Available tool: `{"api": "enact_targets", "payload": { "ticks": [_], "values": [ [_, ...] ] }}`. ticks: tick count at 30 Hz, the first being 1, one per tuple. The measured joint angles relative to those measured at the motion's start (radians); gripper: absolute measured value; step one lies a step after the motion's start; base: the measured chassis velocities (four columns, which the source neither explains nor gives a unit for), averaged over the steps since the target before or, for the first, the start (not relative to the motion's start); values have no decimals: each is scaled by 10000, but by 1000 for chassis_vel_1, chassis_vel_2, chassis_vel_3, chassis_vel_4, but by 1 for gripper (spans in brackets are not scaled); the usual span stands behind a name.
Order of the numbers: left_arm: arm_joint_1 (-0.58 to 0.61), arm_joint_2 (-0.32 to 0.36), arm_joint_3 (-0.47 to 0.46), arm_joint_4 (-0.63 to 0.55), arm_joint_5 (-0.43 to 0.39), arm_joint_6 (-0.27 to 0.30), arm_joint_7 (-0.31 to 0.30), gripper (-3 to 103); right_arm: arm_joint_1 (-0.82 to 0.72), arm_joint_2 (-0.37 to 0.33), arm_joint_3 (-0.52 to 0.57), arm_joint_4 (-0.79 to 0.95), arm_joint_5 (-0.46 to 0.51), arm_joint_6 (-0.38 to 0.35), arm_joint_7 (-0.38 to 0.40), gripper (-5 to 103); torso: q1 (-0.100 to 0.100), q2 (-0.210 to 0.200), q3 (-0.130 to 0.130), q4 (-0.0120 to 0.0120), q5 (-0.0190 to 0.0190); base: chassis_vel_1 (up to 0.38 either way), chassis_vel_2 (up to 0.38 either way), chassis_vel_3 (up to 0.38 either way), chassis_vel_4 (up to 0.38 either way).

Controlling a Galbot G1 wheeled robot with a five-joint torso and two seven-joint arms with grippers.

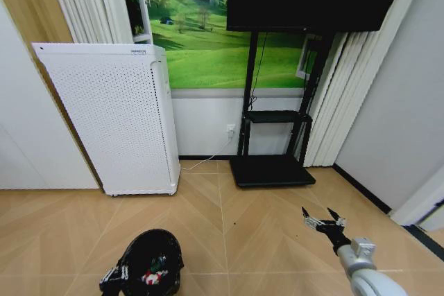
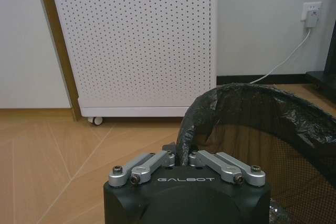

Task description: Pick up the trash bin and place the garbage on the floor into it.

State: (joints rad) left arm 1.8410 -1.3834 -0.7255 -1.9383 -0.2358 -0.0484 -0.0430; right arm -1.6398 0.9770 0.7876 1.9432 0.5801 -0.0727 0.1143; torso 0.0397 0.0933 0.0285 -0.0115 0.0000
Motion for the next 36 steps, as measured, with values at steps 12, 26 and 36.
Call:
{"api": "enact_targets", "payload": {
  "ticks": [12, 26, 36],
  "values": [
    [-157, 5, -81, 420, -236, -212, 14, 6, 0, 1, 0, 0, 0, 0, 0, 100, 0, 0, 0, 1, 1, 0, 0, 0, 0],
    [-374, -5, 22, 737, -348, -452, 156, 37, 0, 0, 1, 0, 0, 0, 0, 100, -1, 1, 0, 2, 1, 0, 0, 0, 0],
    [-442, 63, -198, 520, -307, -466, 252, 70, 0, 0, 1, 0, 0, 0, 0, 100, 0, 0, 0, 1, -2, 0, 0, 0, 0]
  ]
}}
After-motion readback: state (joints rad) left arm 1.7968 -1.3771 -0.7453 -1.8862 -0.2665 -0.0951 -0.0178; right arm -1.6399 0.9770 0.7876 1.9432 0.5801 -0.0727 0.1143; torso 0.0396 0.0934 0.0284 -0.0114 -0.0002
